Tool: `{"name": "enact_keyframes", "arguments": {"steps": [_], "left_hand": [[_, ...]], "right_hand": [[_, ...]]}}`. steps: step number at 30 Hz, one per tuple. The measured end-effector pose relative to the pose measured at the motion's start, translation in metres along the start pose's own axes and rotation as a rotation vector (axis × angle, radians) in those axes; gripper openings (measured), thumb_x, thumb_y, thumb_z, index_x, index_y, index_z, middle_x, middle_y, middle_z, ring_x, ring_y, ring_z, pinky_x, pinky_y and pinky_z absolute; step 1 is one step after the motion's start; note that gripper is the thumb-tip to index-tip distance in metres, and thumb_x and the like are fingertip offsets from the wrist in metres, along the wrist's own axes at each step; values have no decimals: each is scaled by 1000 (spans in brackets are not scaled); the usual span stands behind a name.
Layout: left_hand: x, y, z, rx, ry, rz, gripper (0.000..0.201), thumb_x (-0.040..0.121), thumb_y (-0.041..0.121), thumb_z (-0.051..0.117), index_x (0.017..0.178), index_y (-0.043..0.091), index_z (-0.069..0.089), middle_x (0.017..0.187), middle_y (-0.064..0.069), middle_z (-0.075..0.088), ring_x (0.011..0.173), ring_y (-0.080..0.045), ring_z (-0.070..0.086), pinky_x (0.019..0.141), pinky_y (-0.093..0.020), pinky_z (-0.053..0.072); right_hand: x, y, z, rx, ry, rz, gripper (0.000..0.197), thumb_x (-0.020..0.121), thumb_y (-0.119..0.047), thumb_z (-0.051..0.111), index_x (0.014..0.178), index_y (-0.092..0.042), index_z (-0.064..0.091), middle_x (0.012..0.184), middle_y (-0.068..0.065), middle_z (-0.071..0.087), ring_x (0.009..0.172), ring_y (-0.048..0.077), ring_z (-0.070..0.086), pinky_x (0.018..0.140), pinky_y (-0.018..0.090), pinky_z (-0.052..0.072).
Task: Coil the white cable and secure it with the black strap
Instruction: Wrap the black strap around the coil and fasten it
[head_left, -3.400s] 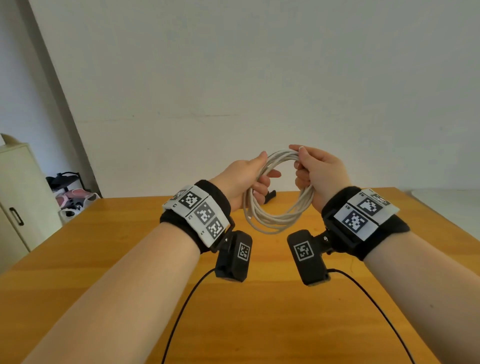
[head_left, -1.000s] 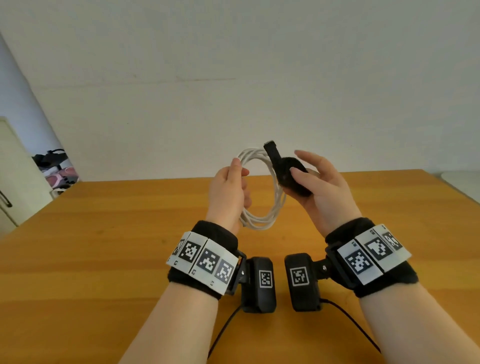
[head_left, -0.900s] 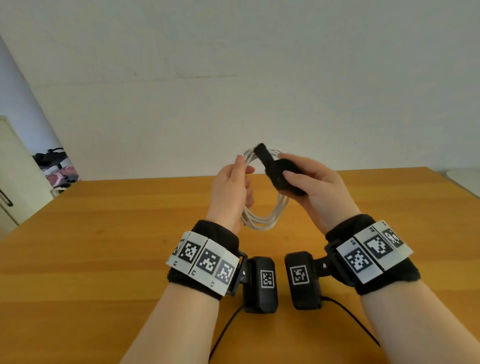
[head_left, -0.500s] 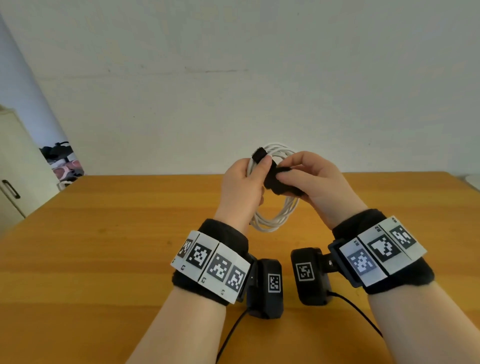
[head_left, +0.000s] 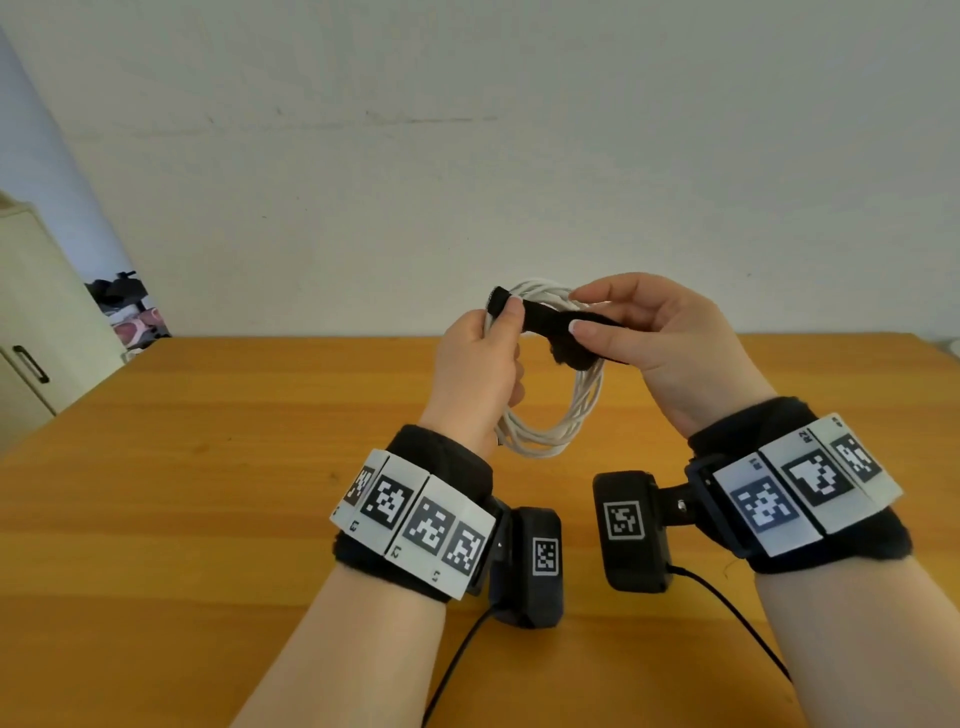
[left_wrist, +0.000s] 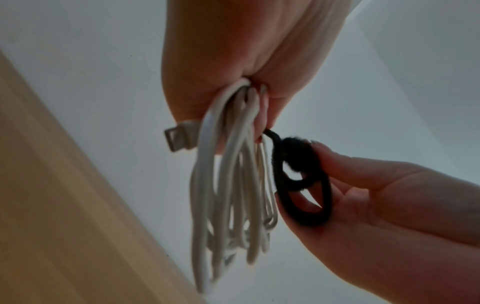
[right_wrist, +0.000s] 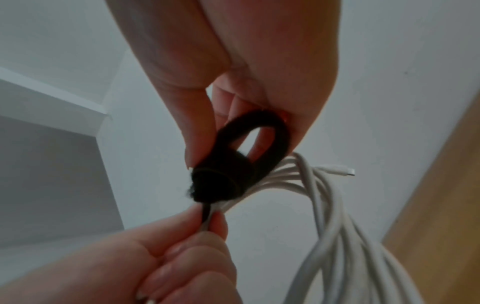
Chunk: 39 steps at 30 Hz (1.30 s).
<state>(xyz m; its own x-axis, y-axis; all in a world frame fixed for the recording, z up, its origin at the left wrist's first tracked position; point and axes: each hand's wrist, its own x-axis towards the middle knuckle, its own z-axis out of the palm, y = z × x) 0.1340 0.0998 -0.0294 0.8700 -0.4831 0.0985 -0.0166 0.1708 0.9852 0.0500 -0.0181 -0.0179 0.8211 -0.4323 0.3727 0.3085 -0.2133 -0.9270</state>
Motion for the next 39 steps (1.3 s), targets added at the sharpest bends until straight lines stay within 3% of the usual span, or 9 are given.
{"name": "enact_keyframes", "arguments": {"steps": [6, 10, 15, 18, 22, 26, 31, 34, 39], "left_hand": [[5, 2, -10, -81, 85, -45, 22, 98, 29, 45, 88, 11, 52, 56, 5, 33, 33, -2, 30, 35, -17, 27], [8, 3, -22, -118, 159, -77, 24, 98, 31, 45, 89, 10, 51, 54, 5, 32, 32, -4, 30, 38, -19, 27], [2, 4, -9, 27, 40, 7, 24, 94, 33, 52, 79, 14, 49, 39, 11, 36, 34, -6, 31, 44, -25, 27], [-1, 6, -4, 26, -37, 2, 34, 88, 39, 59, 72, 15, 43, 43, 10, 34, 37, -7, 29, 41, -22, 28], [-2, 7, -7, 58, -21, 29, 37, 87, 47, 56, 85, 12, 47, 44, 10, 32, 39, -8, 29, 42, -22, 29], [-1, 10, -8, 18, 38, 25, 34, 93, 45, 48, 89, 11, 50, 41, 13, 30, 37, -6, 28, 42, -21, 28], [0, 8, -11, 123, 79, 75, 31, 95, 37, 48, 91, 7, 52, 56, 4, 40, 42, -8, 32, 47, -25, 30], [-2, 10, -7, 146, 32, 63, 28, 97, 33, 45, 98, 8, 56, 77, -4, 61, 42, -7, 33, 46, -24, 31], [-7, 12, 2, 79, -77, 20, 22, 97, 28, 46, 91, 9, 54, 87, -10, 66, 37, -4, 30, 42, -20, 28]], "right_hand": [[-2, -3, 3, 101, -33, -20, 23, 76, 0, 65, 93, -16, 67, 72, -6, 74, 74, 7, 71, 69, 15, 52], [0, -11, -7, 387, 65, -11, 31, 54, -21, 75, 84, -19, 74, 75, -5, 72, 79, 12, 64, 66, 16, 47], [-3, -9, -3, 244, 25, 13, 37, 83, 3, 59, 115, -13, 63, 82, 5, 68, 65, 12, 63, 75, 25, 54], [-4, -8, 0, 224, 12, 54, 43, 86, 10, 52, 123, -11, 56, 107, 10, 68, 80, 17, 71, 82, 28, 56], [-4, -11, -2, 221, 54, 77, 38, 82, 19, 44, 111, 0, 60, 103, 17, 68, 89, 21, 71, 84, 28, 55], [-4, -13, -3, 95, 103, 87, 27, 82, 15, 46, 87, -5, 63, 91, 16, 71, 92, 26, 70, 88, 34, 53], [-4, -16, -4, 9, 150, 66, 26, 81, 13, 46, 73, -9, 58, 64, 6, 62, 53, 17, 59, 67, 31, 54], [-6, -18, -2, -68, 115, 50, 34, 80, 13, 42, 82, -10, 67, 71, -1, 71, 39, 8, 39, 47, 18, 41], [-5, -20, 3, -128, 104, 64, 34, 83, 7, 43, 76, -11, 70, 66, 7, 69, 48, 10, 58, 62, 22, 52]]}}
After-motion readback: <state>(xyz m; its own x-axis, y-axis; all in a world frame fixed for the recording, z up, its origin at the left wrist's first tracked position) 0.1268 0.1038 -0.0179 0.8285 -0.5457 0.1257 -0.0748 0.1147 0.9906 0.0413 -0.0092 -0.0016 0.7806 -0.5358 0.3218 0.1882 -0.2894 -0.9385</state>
